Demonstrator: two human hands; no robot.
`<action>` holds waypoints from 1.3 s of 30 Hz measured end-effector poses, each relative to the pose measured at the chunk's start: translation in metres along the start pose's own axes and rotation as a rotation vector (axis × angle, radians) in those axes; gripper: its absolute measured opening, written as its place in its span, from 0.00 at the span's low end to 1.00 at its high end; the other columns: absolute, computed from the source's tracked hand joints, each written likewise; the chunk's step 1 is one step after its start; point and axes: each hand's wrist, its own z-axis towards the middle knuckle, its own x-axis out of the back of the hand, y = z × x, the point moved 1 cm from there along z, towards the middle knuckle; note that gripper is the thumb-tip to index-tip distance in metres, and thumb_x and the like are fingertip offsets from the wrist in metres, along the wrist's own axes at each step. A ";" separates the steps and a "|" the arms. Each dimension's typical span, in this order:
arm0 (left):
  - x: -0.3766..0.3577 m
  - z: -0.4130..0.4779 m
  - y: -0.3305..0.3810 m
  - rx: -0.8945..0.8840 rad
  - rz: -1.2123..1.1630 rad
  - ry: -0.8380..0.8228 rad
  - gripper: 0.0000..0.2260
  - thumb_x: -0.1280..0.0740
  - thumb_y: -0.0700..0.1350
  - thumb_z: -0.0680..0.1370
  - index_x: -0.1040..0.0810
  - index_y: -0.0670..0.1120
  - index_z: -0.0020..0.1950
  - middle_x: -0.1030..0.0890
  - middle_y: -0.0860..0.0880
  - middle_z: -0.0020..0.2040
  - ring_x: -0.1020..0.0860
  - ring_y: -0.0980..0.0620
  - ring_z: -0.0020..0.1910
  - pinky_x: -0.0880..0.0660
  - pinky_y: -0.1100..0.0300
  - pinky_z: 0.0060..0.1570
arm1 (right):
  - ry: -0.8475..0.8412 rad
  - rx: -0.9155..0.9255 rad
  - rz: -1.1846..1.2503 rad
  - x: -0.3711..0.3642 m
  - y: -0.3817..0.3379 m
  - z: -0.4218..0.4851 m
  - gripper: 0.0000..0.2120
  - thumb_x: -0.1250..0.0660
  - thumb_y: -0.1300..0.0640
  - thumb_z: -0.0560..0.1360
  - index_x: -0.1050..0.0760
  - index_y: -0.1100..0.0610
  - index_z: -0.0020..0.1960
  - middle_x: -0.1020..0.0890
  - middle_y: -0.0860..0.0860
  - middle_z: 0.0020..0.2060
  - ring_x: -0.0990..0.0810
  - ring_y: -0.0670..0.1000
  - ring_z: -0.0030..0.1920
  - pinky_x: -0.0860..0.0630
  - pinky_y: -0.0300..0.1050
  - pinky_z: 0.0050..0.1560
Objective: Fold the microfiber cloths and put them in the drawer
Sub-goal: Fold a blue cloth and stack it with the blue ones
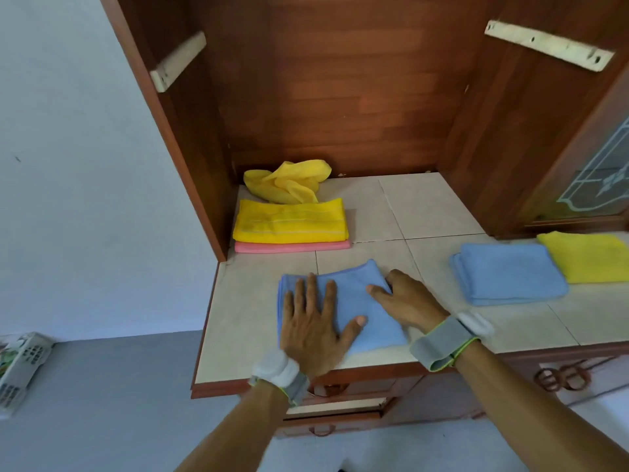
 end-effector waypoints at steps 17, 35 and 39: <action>0.040 -0.031 -0.012 -0.369 -0.365 0.160 0.11 0.44 0.55 0.80 0.25 0.52 0.47 0.23 0.53 0.36 0.25 0.50 0.34 0.32 0.56 0.31 | -0.123 0.329 0.115 0.004 -0.010 -0.076 0.30 0.27 0.37 0.67 0.33 0.37 0.66 0.32 0.47 0.60 0.26 0.46 0.58 0.26 0.42 0.60; 0.038 -0.026 -0.050 0.351 -0.475 0.373 0.21 0.45 0.64 0.79 0.34 0.47 0.43 0.25 0.47 0.32 0.23 0.39 0.35 0.30 0.54 0.32 | 0.246 0.227 -0.015 -0.028 -0.057 -0.040 0.17 0.47 0.41 0.81 0.31 0.54 0.50 0.24 0.54 0.37 0.24 0.60 0.41 0.32 0.47 0.37; 0.031 -0.015 -0.053 0.459 -0.206 0.279 0.19 0.45 0.61 0.81 0.32 0.45 0.49 0.19 0.42 0.41 0.20 0.38 0.41 0.30 0.54 0.37 | 0.263 0.198 -0.208 -0.045 -0.053 -0.029 0.19 0.48 0.42 0.81 0.32 0.57 0.57 0.19 0.59 0.48 0.21 0.63 0.50 0.33 0.47 0.41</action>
